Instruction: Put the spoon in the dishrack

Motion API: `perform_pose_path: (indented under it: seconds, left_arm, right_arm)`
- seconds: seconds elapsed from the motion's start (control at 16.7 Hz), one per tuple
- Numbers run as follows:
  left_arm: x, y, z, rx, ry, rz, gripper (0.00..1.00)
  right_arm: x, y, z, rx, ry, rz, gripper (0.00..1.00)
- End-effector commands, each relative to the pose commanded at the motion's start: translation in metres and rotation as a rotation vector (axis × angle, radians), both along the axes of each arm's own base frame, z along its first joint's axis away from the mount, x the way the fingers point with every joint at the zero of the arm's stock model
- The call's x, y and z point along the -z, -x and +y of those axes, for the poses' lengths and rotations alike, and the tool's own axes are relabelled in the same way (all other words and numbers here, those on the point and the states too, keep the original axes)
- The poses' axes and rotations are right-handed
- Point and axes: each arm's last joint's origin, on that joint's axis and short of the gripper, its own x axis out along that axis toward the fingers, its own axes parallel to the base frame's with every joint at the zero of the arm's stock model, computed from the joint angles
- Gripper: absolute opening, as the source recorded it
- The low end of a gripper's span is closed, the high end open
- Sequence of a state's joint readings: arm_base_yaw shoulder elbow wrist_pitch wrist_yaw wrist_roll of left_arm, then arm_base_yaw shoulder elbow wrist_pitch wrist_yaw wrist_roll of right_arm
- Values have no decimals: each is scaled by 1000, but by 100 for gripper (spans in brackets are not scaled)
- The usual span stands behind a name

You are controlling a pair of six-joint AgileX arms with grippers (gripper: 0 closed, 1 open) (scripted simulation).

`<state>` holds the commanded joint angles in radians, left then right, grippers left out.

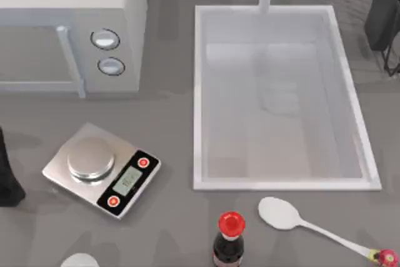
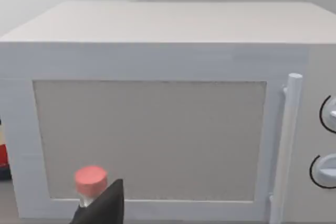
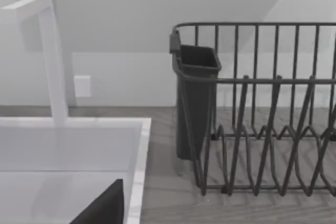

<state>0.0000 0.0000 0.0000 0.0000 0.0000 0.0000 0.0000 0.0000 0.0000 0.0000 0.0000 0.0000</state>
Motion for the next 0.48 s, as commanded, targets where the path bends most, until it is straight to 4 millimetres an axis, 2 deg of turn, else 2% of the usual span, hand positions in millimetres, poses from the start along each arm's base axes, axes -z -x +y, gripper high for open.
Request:
perform_pose_path:
  seconds: [0.24,0.48]
  left_arm:
    - [0,0,0,0,0,0,100]
    - [0,0,0,0,0,0,100]
  right_arm:
    - [-5,0,2,-22,17,34,100]
    - [-30,-5,13,-128,113,217,100]
